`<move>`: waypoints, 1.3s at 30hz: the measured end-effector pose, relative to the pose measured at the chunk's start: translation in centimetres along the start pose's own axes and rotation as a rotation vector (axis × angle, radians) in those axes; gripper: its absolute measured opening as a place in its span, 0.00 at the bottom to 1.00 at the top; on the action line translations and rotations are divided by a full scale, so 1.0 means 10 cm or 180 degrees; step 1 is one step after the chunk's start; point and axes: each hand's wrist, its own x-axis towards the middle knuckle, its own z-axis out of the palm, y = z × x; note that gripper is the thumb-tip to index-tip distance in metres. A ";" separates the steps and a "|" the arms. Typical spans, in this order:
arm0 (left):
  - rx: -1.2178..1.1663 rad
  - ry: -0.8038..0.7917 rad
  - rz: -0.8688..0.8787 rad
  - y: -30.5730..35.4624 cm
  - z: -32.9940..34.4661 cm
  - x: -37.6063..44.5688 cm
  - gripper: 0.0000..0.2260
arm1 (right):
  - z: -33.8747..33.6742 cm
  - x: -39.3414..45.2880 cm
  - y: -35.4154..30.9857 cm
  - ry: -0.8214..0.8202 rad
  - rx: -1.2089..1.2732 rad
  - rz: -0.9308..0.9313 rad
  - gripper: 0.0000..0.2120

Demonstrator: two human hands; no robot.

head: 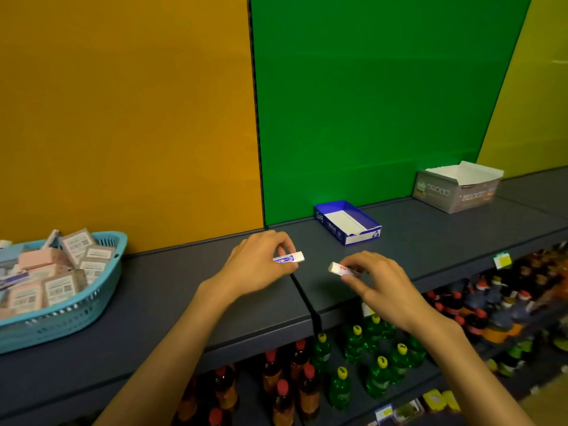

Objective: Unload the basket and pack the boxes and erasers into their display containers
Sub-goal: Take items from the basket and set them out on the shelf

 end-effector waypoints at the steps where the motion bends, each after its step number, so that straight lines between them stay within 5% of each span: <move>1: 0.0004 -0.0019 -0.0028 -0.03 0.04 0.08 0.08 | 0.00 0.06 0.06 -0.0009 0.0052 -0.0023 0.07; 11: -0.0159 0.0055 -0.0321 -0.49 0.43 0.97 0.08 | 0.08 0.94 0.63 -0.0318 0.0231 -0.0217 0.07; 27: 0.0290 0.0492 -0.0830 -0.98 0.98 2.14 0.10 | 0.46 2.74 1.25 -0.0628 -0.0965 -0.1162 0.10; 39: 0.0436 0.0488 -0.1314 -1.04 1.12 2.36 0.14 | 0.91 3.16 1.44 -0.1010 -0.1630 -0.1525 0.09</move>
